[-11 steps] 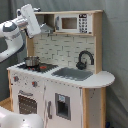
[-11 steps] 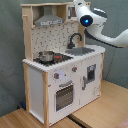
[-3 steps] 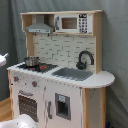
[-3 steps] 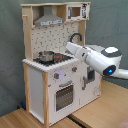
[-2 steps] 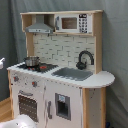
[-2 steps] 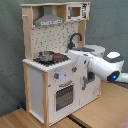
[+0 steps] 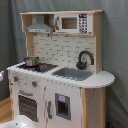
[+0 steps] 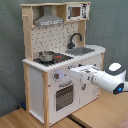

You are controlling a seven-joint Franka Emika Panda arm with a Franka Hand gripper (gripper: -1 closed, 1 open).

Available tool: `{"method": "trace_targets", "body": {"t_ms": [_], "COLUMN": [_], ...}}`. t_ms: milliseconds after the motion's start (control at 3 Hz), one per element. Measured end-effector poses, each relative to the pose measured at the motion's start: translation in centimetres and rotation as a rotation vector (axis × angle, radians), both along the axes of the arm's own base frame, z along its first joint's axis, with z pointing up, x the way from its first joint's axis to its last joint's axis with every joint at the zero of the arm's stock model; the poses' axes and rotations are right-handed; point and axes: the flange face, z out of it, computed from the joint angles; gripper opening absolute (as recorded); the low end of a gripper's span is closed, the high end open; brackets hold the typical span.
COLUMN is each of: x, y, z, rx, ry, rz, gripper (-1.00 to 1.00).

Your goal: Play with the kitchen

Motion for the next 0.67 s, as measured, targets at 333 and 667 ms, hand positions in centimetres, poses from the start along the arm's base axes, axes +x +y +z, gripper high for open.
{"method": "trace_targets", "body": {"t_ms": [333,667], "x": [0.6,2.9], "y": [-1.0,-3.0], "z": [-5.1,-6.5], "rx": [-0.096,-0.121], "ry": [0.052,0.097], "rz": [0.009,0.005], "gripper": [1.00,1.00]}}
